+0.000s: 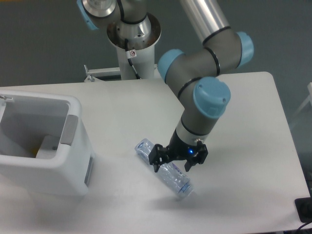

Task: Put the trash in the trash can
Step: 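Move the gripper back over the clear water bottle and lower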

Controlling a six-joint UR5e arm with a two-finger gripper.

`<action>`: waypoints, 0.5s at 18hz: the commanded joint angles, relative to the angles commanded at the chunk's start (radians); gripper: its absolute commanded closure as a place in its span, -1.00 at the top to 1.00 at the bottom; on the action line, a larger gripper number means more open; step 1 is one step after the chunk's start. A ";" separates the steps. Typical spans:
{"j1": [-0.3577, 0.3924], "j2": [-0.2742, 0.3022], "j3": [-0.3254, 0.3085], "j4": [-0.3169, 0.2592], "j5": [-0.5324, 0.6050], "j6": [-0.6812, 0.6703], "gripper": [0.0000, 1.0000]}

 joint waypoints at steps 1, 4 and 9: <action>0.000 -0.014 0.005 0.000 0.011 -0.011 1.00; 0.000 -0.052 0.026 0.000 0.019 -0.078 1.00; -0.003 -0.091 0.025 0.000 0.083 -0.170 1.00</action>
